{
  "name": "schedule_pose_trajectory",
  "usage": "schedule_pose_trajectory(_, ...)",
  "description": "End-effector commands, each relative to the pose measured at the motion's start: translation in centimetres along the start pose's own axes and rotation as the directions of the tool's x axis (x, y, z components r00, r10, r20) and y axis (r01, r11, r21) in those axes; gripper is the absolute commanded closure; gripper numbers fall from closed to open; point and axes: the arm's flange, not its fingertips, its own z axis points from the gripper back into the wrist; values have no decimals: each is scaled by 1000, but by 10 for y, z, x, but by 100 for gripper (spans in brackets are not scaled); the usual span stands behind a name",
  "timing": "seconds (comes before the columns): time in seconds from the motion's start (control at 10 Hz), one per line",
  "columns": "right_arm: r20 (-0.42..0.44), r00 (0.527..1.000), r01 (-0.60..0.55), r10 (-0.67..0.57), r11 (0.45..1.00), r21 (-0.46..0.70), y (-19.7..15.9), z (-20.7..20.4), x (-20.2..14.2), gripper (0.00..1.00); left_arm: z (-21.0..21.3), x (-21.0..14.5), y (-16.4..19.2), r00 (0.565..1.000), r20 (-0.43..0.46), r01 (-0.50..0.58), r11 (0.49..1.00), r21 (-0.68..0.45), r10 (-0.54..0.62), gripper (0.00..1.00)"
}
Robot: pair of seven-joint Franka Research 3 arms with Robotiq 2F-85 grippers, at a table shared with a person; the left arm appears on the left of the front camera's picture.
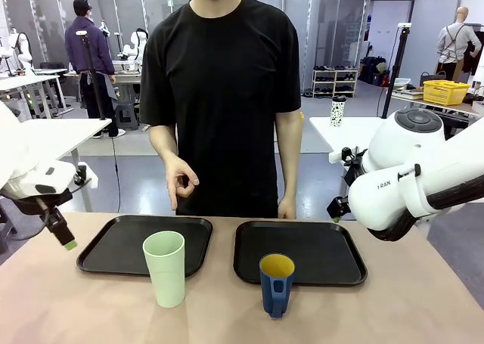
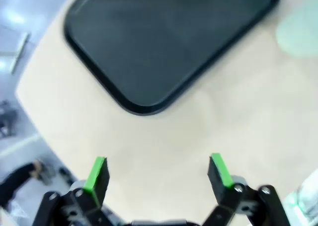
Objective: Sort and store the cups by type.
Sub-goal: Pick up the Reusable plastic cup.
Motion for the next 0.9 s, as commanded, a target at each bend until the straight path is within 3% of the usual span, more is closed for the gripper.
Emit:
schedule_pose_trajectory(0.0, 1, 1000, -1, 1, 1000, 0, 0, 0, 0, 0, -4, -5, -5, 972, -8, 233, 972, -32, -233, 0)
schedule_pose_trajectory(0.4, 1, 1000, -1, 1, 1000, 0, 0, 0, 0, 0, -16, -5, -21, 886, 11, 462, 881, -100, -463, 0)
schedule_pose_trajectory(0.8, 1, 1000, -1, 1, 1000, 0, 0, 0, 0, 0, -18, -3, -24, 904, -12, 425, 902, -76, -427, 0)
